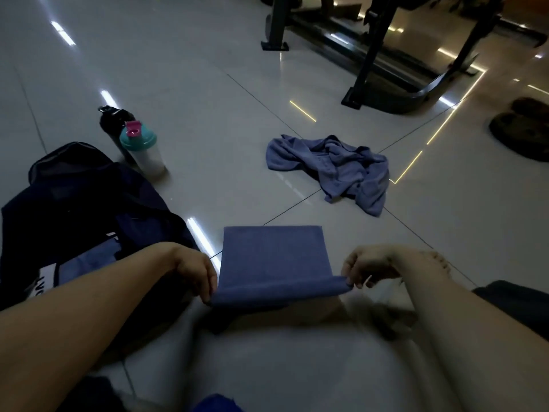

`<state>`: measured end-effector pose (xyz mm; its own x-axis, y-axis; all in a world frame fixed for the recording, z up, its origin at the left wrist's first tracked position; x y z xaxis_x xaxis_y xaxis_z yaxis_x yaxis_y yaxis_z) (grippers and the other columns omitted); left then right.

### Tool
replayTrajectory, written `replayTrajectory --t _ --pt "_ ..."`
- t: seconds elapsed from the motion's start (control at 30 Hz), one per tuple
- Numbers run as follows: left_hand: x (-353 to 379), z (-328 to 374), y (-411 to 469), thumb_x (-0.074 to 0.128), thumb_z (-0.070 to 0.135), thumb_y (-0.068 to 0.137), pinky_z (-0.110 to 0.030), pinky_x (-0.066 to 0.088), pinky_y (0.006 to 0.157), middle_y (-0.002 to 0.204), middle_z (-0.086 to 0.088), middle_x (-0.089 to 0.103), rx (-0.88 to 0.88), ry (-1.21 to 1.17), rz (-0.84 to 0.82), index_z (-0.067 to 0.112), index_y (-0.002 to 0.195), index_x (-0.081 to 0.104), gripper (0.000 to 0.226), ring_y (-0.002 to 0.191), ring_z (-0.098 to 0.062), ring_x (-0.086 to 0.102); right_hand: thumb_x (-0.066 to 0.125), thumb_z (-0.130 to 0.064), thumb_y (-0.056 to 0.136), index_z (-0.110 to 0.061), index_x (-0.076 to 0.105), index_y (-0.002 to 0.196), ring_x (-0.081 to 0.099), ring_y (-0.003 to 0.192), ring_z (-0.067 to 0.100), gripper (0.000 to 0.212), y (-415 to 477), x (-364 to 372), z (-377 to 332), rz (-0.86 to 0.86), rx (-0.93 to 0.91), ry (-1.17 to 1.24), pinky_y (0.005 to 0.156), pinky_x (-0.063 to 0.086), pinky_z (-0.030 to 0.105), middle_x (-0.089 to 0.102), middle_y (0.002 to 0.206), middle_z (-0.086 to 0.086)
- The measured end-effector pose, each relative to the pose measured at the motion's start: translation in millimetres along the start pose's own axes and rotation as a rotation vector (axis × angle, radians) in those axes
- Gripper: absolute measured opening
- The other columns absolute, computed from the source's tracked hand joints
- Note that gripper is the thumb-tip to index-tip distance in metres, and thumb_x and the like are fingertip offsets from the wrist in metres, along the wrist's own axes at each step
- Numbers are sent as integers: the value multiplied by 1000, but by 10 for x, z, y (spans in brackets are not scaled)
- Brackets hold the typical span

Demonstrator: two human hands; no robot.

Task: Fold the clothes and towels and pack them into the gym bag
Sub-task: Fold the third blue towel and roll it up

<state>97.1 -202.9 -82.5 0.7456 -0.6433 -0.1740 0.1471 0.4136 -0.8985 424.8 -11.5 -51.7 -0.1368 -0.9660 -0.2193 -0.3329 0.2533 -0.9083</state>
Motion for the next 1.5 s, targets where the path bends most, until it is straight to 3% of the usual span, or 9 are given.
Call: replayTrajectory --t 0.2,0.43,0.63,0.73,0.93,1.07,1.17,1.33,1.5 --pt "-571 211 49 82 6 77 -17 54 73 76 9 76 115 71 367 17 84 82 13 69 0 67 71 1 82 -9 77 91 60 69 16 15 145 -401 -167 358 -159 53 61 45 30 72 76 9" --pt "-984 186 319 71 10 85 -28 55 77 78 -1 77 98 20 613 12 81 81 11 77 -13 70 61 14 82 2 73 84 57 53 17 17 439 -645 -323 653 -277 125 42 41 22 66 66 15" --pt "-1147 251 451 64 24 79 -32 54 76 93 4 66 27 384 854 20 83 74 12 90 -22 65 71 -6 83 -12 73 79 64 66 24 8 746 -969 -541 798 -316 -129 70 57 42 69 70 3" --pt "-1234 300 555 65 26 78 -36 54 77 97 3 61 60 467 888 20 81 73 10 95 -23 62 69 -13 87 -16 73 88 63 84 26 5 826 -1071 -668 838 -319 -244 77 54 40 69 85 1" --pt "-1334 215 750 65 26 79 -33 52 76 95 0 69 64 336 847 22 85 71 9 94 -26 65 60 -14 92 -19 69 96 62 95 31 11 1154 -1100 -697 790 -309 -317 79 52 41 72 103 7" --pt "-1405 255 785 68 23 78 -30 45 69 88 0 66 73 260 876 23 78 66 2 90 -27 64 57 -13 93 -16 65 93 59 88 31 9 1259 -1153 -738 798 -331 -316 67 42 36 70 97 9" --pt "-1460 247 790 70 26 77 -31 44 68 86 5 57 88 222 888 24 70 60 12 84 -24 61 56 -15 93 -16 63 91 60 86 33 8 1295 -1225 -776 801 -325 -327 65 42 36 69 92 9" --pt "-1438 464 733 73 21 69 -33 46 68 82 6 57 296 315 949 23 60 53 22 80 -20 56 57 -14 91 -18 60 88 61 84 35 6 1346 -1262 -802 787 -311 -343 64 43 36 69 88 12" --pt "-1501 388 810 69 25 75 -32 45 62 73 4 64 190 194 906 22 65 50 21 70 -22 59 58 -9 87 -19 62 84 64 76 33 11 1352 -1280 -734 804 -299 -250 67 50 36 63 72 5"
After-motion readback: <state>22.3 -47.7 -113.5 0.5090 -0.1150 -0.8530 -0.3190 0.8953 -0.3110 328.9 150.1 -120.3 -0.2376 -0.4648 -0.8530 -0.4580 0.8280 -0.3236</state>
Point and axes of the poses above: each hand's wrist, its own y-axis towards the middle knuckle, its own x-axis out of the palm, z = x × y, the point moved 8 cm from there along y, towards the middle knuckle
